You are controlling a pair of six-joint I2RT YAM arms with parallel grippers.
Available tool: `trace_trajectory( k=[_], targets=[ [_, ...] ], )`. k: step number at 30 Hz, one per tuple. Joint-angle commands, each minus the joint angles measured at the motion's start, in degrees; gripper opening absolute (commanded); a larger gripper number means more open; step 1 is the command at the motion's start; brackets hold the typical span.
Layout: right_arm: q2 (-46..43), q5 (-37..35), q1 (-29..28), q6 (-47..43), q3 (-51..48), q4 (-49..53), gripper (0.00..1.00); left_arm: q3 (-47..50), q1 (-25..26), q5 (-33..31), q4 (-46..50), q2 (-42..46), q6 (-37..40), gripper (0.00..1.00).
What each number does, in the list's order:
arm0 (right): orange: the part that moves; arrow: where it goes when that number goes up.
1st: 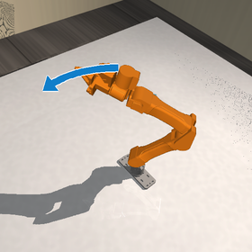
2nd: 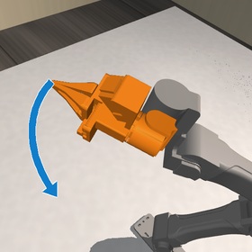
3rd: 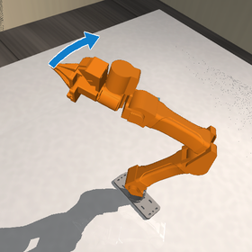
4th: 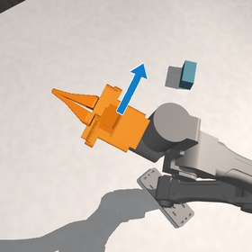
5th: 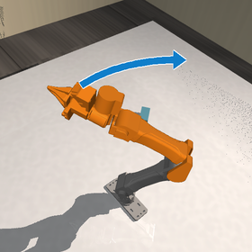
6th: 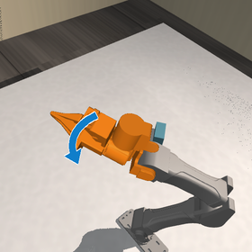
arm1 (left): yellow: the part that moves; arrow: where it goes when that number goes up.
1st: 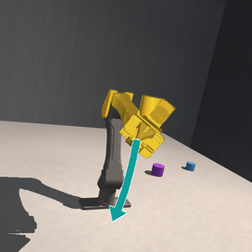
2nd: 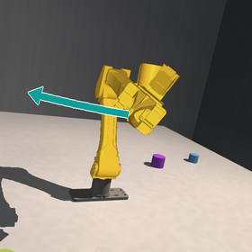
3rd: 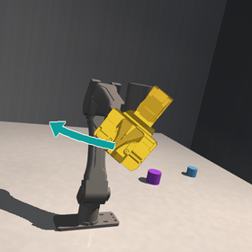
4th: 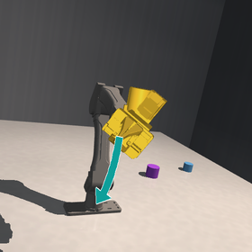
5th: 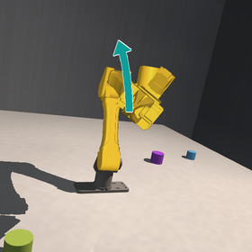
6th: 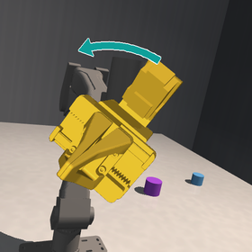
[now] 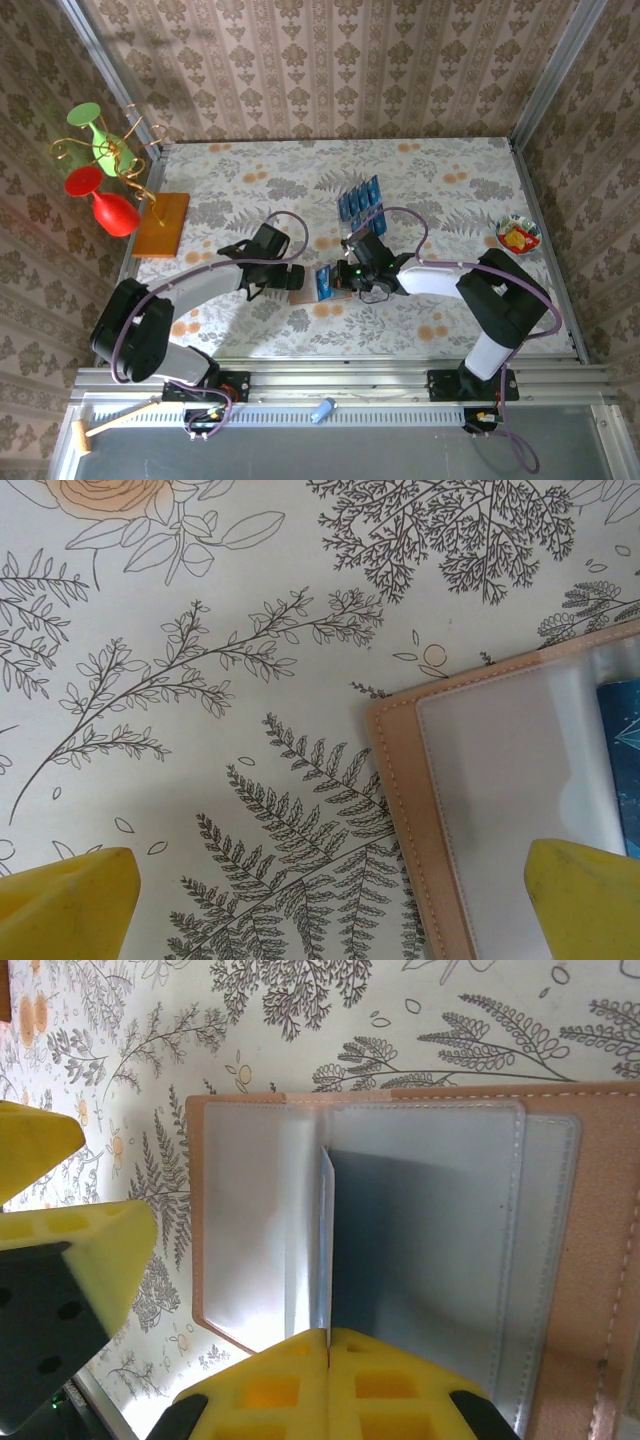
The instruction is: Put the credit cards into the card holder
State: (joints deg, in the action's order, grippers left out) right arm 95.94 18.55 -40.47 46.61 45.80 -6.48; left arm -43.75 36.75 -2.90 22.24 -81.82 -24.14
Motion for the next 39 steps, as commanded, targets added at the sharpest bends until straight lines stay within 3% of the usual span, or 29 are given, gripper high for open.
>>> trace_trajectory(
  k=[1, 21, 39],
  targets=[
    [-2.6, 0.9, 0.5, -0.9, 1.6, 3.0, 0.00, -1.6, 0.6, -1.2, -0.2, -1.1, 1.7, 1.00],
    [-2.1, -0.4, 2.6, 1.6, -2.2, -3.4, 0.00, -0.5, 3.0, -4.0, -2.3, -4.7, 1.4, 1.00],
    [-2.9, -1.3, 3.5, 4.0, -7.4, -7.7, 0.00, 2.5, 1.3, -6.0, -3.4, -5.7, 1.6, 1.00]
  ],
)
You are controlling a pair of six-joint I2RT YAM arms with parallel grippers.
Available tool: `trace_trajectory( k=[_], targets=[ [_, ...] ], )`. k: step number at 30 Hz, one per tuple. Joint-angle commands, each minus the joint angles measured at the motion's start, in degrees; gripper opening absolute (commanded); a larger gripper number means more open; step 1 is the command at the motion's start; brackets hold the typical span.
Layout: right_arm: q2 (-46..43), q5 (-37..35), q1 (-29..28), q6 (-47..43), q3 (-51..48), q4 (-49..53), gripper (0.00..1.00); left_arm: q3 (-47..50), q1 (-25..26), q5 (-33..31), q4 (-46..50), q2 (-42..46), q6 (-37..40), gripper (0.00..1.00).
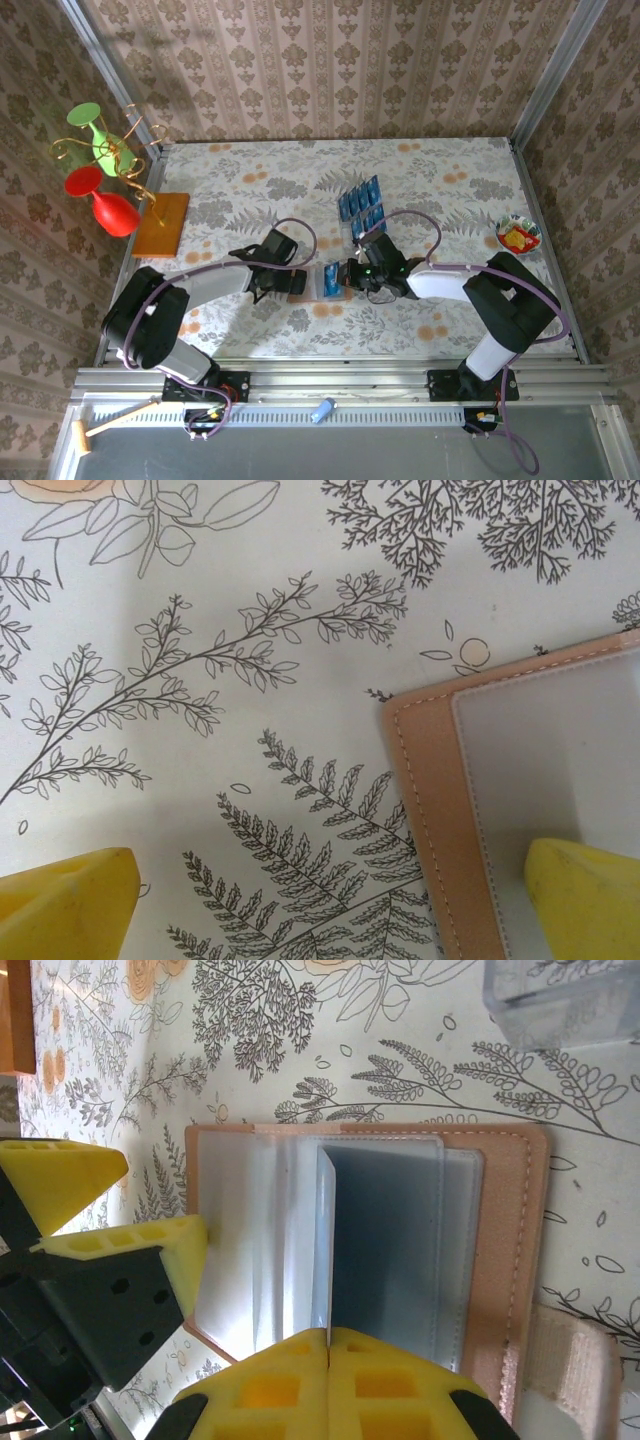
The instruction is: Put the credit cards into the card holder
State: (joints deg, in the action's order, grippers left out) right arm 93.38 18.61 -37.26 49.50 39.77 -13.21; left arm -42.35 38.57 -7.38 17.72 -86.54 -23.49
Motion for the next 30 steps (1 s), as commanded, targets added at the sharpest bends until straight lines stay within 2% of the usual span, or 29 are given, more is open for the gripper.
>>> trace_trajectory(
  k=[1, 12, 22, 30],
  targets=[
    [-0.6, -1.6, 0.3, 1.6, -1.8, -1.3, 0.00, 1.2, -0.7, -1.6, 1.2, -0.9, 0.8, 1.00],
    [-4.1, -2.0, 0.3, 3.1, -3.0, -6.6, 0.00, 2.0, -0.8, -2.7, 2.7, 0.8, -2.1, 1.00],
    [-0.8, -0.3, -0.3, 3.1, -0.3, -9.3, 0.00, -0.6, -0.8, -2.9, 4.9, 2.9, -1.2, 1.00],
    [1.2, 0.2, -1.1, 3.1, 0.9, -9.5, 0.00, -1.5, 1.1, -2.0, 6.5, 6.7, -1.7, 1.00]
  ],
)
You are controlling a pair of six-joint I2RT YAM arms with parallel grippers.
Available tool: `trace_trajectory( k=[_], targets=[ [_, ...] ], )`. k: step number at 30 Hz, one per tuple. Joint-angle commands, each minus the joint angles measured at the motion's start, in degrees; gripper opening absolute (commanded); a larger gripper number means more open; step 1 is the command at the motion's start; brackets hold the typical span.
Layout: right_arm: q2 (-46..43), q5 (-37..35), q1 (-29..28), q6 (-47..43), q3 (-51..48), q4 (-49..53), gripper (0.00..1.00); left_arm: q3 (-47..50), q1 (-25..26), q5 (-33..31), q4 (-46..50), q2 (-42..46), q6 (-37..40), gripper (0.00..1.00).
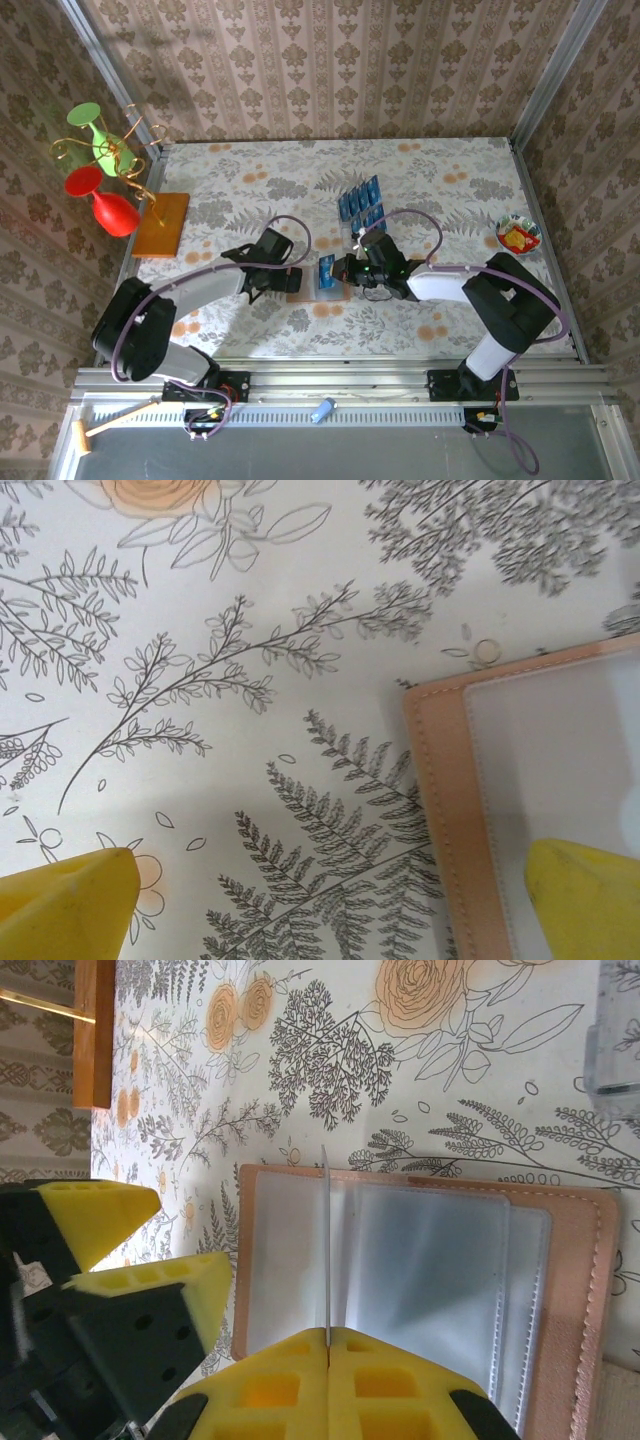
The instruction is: Put the credit cards into the card holder
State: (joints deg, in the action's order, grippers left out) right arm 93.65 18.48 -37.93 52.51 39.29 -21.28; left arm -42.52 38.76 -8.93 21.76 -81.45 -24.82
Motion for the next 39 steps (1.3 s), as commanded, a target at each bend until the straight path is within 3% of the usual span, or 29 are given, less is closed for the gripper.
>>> trace_trajectory(
  k=[1, 39],
  targets=[
    [1.2, 0.5, -0.5, 0.0, 1.3, -1.5, 0.00, -1.2, 1.3, -0.4, 2.3, 1.7, -0.7, 1.00],
    [3.5, 1.2, 1.6, 0.5, -3.8, -5.5, 0.00, 5.3, 2.8, -3.0, -2.2, -2.1, -6.9, 1.00]
  ],
)
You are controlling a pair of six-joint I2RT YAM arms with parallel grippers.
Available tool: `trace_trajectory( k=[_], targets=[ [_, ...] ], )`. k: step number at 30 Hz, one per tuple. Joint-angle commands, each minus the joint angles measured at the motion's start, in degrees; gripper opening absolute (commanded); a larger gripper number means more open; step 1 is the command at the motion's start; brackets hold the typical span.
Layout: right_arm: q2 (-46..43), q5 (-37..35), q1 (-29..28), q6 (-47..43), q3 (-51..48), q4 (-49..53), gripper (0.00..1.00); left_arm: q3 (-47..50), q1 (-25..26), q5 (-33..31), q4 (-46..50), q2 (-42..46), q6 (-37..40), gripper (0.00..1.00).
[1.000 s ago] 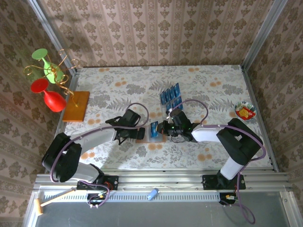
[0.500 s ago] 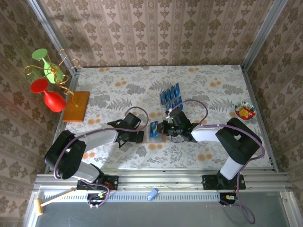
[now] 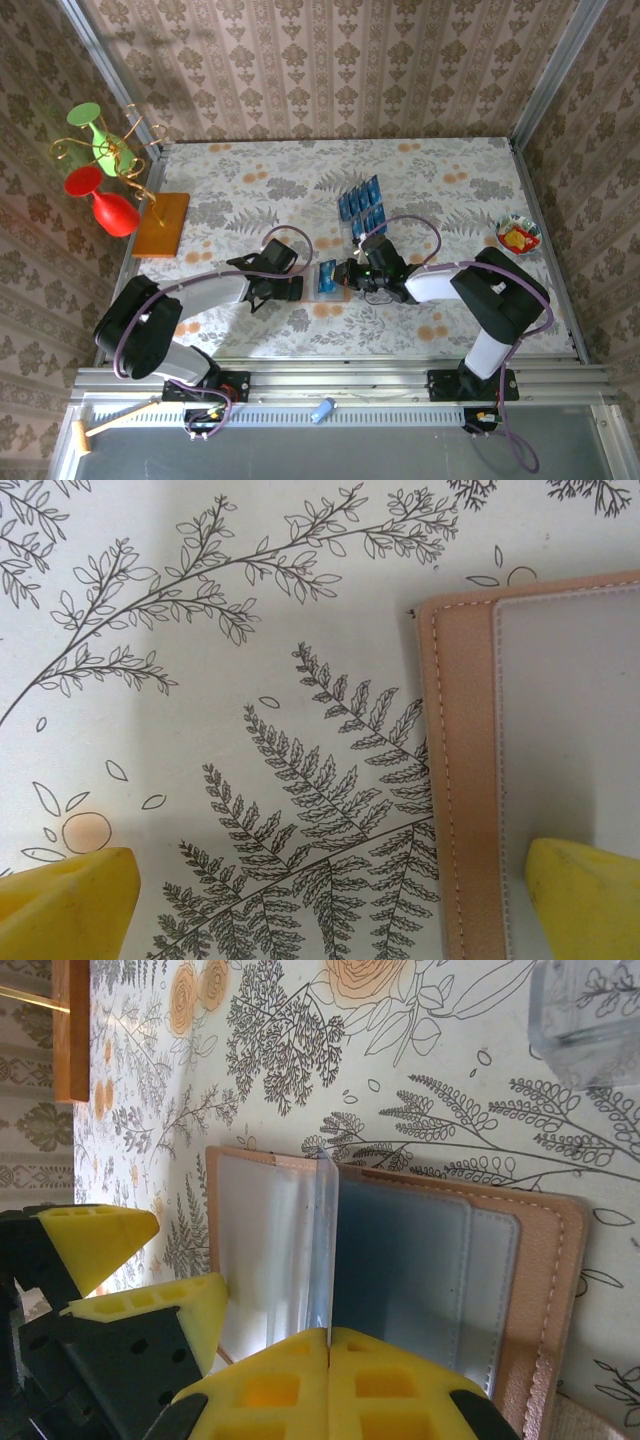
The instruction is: Put the credit cards into the card holder
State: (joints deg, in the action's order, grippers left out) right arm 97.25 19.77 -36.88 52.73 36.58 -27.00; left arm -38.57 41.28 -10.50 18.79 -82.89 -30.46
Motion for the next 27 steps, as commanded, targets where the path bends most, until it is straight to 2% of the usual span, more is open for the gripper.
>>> trace_trajectory(
  k=[1, 11, 21, 27],
  targets=[
    [-0.5, 0.3, 0.5, 0.3, -0.9, 0.3, 0.00, 1.4, 0.3, -1.4, 0.8, -0.6, -1.2, 1.00],
    [-3.1, 2.2, -0.4, -0.4, 1.3, -1.9, 0.00, 1.6, 0.2, -1.6, 1.0, 0.1, -1.3, 1.00],
    [1.1, -3.0, -4.2, 2.5, 1.6, -6.7, 0.00, 1.9, 0.2, -1.7, 0.8, 0.0, -1.4, 1.00],
    [1.7, -5.1, -4.5, 3.4, -0.3, -9.3, 0.00, 2.2, 0.3, -1.6, 0.7, 0.2, -1.5, 1.00]
  ],
)
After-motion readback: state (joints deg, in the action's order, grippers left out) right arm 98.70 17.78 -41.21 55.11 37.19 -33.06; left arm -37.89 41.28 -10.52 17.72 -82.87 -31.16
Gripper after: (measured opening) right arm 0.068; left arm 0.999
